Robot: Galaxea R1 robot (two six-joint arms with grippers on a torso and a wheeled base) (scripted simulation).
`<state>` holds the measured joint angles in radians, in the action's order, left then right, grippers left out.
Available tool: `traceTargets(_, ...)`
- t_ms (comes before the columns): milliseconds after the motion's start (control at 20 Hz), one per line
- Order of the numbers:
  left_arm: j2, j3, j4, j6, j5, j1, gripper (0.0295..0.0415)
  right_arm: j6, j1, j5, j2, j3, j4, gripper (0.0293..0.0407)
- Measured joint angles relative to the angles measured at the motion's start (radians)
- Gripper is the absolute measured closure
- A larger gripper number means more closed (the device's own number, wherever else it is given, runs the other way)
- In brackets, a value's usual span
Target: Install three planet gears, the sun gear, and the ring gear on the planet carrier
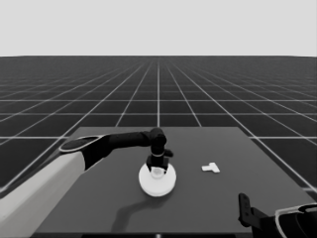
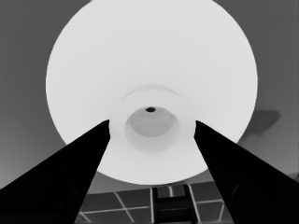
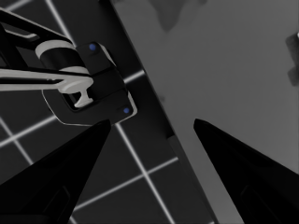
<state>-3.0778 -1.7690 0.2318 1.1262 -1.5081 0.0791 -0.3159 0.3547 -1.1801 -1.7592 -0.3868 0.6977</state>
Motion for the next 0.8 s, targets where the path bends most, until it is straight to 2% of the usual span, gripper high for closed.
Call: traceTargets(800, 0.0, 0.0, 0.0, -0.14, 0.0, 0.0, 0.0362, 0.0, 0.0, 0.0, 0.0, 0.0, 0.0, 0.0315)
